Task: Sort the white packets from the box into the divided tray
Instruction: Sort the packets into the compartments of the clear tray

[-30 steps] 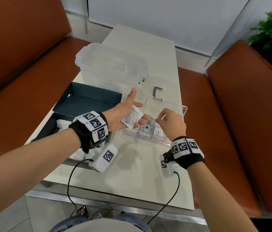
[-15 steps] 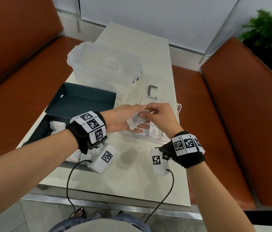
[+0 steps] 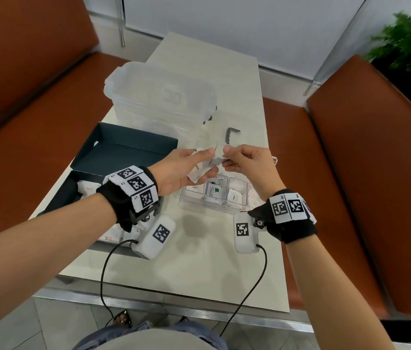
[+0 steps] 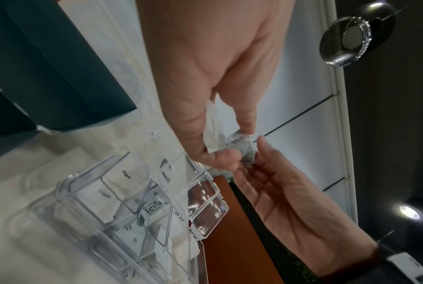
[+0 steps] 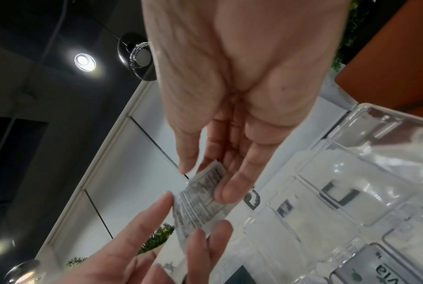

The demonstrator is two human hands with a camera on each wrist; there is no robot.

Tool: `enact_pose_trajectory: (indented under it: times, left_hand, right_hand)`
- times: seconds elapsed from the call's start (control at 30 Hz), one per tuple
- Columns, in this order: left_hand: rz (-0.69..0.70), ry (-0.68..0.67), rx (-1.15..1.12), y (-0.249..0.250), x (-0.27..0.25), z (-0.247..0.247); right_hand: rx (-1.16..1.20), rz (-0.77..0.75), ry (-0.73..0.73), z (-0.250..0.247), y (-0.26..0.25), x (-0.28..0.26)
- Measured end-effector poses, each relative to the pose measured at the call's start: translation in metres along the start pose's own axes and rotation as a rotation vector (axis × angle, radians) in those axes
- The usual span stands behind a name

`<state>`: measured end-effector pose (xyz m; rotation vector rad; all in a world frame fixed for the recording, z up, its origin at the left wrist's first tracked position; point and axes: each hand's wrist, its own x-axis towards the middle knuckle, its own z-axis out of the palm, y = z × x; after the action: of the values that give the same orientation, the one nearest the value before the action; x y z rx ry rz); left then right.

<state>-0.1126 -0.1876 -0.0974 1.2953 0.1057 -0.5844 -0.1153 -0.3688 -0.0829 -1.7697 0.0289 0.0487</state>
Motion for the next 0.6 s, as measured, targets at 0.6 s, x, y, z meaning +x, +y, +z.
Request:
enact_pose_trajectory:
  times: [0.6]
  left_hand:
    - [-0.061,0.15,-0.149,0.003,-0.007,-0.005]
  right_hand:
    - [-0.733,0.056,0.072,0.02,0.051,0.037]
